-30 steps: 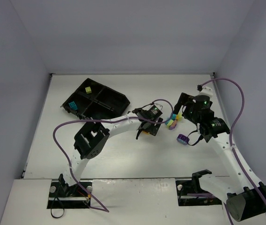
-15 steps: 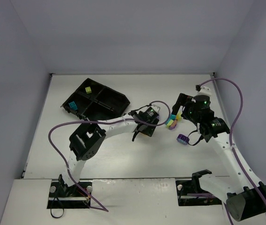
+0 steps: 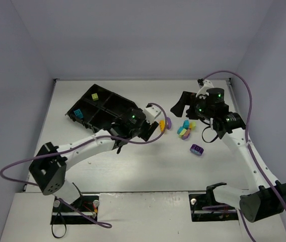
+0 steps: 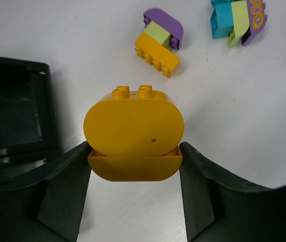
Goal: Sort the legos into containers by color
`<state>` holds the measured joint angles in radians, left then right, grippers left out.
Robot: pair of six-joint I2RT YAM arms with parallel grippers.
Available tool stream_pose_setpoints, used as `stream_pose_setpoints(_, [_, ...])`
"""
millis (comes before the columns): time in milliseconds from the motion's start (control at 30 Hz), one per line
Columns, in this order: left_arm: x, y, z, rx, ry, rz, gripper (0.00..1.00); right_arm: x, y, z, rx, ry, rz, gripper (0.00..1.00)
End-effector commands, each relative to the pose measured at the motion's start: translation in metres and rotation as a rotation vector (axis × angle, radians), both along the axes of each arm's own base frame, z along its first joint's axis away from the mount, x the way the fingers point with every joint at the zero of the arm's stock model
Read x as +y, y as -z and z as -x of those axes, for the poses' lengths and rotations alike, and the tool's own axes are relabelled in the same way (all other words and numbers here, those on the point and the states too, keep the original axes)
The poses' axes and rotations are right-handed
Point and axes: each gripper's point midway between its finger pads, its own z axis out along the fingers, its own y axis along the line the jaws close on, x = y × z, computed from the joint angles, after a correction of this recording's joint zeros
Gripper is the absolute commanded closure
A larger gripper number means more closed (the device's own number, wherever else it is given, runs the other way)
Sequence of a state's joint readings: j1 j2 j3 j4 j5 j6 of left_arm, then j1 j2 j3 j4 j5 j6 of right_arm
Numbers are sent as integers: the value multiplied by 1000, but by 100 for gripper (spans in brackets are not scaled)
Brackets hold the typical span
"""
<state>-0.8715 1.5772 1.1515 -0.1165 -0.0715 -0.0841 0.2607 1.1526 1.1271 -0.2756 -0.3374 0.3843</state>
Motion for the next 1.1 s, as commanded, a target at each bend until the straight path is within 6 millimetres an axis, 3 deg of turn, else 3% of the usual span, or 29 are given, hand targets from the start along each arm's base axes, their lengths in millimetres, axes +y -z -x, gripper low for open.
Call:
stream_pose_setpoints(0, [-3,-60,-15,-204,91,101,67,23,-28,3,-47,-140,-73,16])
stream_pose_setpoints(300, [6,-91,8,-357,222,151,66,56,-34,17,5,-344,-174,17])
stream_pose_setpoints(567, [3,-120,22,-416,288,222,63,73,-24,21,58,-409,-206,12])
stream_pose_setpoints(767, [-1,-141,32,-442,329,254,63,92,-26,25,56,-463,-232,14])
stream_pose_setpoints(1067, [-5,-144,36,-441,342,265,63,121,-30,33,59,-551,-277,21])
